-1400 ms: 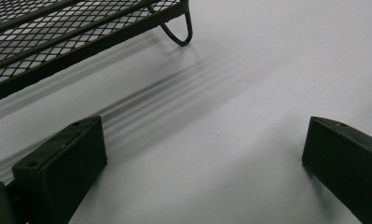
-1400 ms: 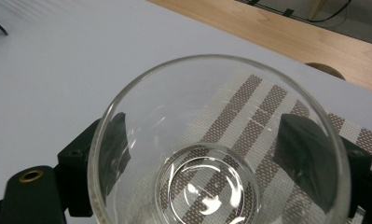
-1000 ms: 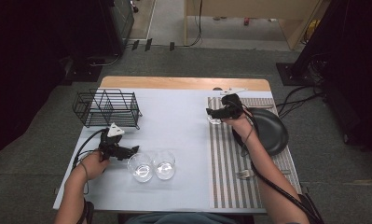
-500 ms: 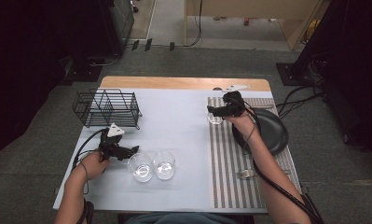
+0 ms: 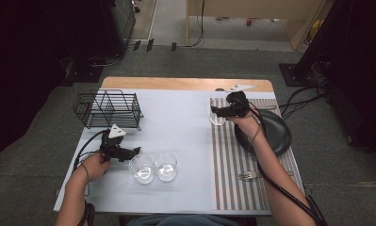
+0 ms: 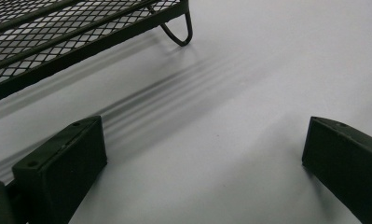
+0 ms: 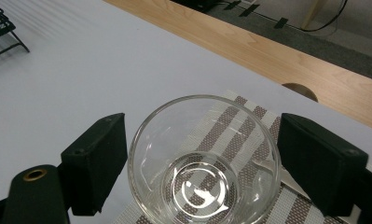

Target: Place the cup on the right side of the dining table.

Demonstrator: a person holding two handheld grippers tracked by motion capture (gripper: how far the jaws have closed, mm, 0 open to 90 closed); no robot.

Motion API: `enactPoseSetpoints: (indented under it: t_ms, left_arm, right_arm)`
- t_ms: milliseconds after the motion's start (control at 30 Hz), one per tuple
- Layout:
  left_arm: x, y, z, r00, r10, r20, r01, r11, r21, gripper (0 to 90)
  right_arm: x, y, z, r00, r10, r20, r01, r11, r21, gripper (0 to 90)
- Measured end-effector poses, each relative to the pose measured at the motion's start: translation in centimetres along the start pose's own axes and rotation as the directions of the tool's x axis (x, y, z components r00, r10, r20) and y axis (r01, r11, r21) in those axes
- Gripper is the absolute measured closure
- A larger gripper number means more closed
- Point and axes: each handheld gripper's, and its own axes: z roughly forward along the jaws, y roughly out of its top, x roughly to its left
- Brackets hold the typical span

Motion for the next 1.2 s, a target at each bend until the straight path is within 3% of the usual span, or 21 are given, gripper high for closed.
enactPoseSetpoints:
  t_ms: [267,467,1200]
  left_arm:
    - [0.0,0.0,0.0,1.0,0.0,0.0,0.0,1.0,0.0,0.0]
    - [0.0,0.0,0.0,1.0,0.0,0.0,0.0,1.0,0.0,0.0]
    - [0.0,0.0,0.0,1.0,0.0,0.0,0.0,1.0,0.0,0.0]
  right_arm:
    - [0.1,0.3,-0.8,1.0,-0.004,-0.005,0.004,1.0,-0.014,18.1]
    - [0.4,0.4,-1.0,0.9994,-0.034,-0.001,0.034,0.999,-0.015,19.4]
    - [2.1,0.3,-1.5,0.9956,-0.081,-0.048,0.079,0.996,-0.03,22.9]
